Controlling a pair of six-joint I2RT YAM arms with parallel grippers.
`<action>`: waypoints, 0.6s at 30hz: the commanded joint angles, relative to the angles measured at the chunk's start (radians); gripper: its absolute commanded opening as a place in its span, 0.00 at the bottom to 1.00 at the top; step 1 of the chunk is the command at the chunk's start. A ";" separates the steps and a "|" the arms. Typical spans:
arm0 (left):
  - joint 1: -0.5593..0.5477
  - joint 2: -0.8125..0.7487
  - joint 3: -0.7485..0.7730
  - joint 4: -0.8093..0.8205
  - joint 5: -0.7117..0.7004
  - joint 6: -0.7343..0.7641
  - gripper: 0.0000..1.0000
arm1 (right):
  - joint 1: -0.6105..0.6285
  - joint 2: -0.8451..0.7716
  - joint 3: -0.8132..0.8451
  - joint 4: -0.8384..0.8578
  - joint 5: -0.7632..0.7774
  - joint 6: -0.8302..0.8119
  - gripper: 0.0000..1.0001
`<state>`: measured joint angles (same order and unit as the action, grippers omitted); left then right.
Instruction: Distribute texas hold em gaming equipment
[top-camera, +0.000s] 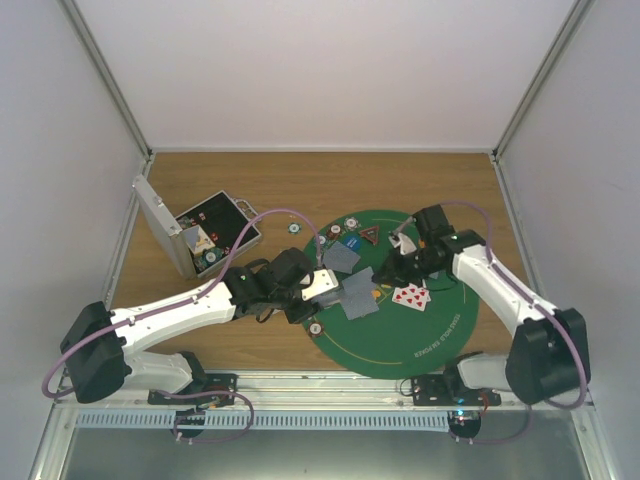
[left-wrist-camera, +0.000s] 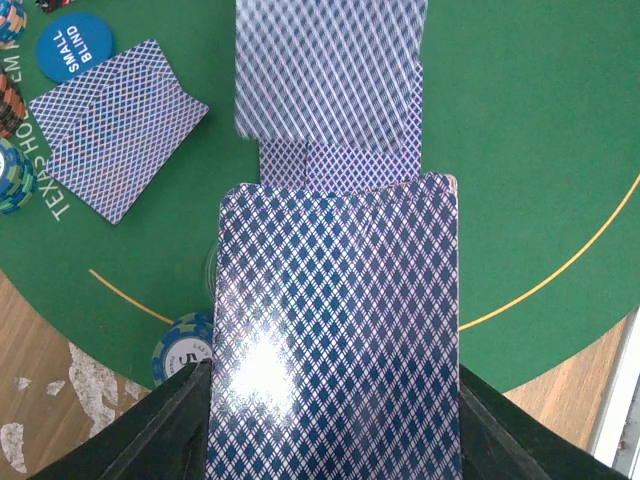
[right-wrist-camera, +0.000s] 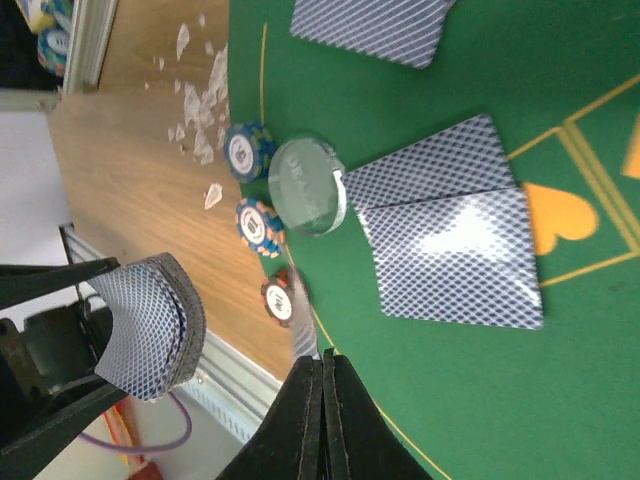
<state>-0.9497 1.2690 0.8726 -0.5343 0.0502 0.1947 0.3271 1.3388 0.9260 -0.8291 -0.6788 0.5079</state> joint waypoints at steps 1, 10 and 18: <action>-0.006 -0.018 -0.009 0.054 -0.003 0.005 0.57 | -0.091 -0.098 -0.051 0.021 0.026 0.049 0.01; -0.006 -0.021 -0.012 0.057 -0.004 0.005 0.57 | -0.276 -0.253 -0.202 0.036 0.119 0.125 0.00; -0.006 -0.025 -0.014 0.057 -0.004 0.005 0.57 | -0.378 -0.357 -0.382 0.060 0.177 0.196 0.01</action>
<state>-0.9493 1.2686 0.8688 -0.5335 0.0502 0.1947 -0.0181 1.0142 0.6144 -0.7898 -0.5396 0.6521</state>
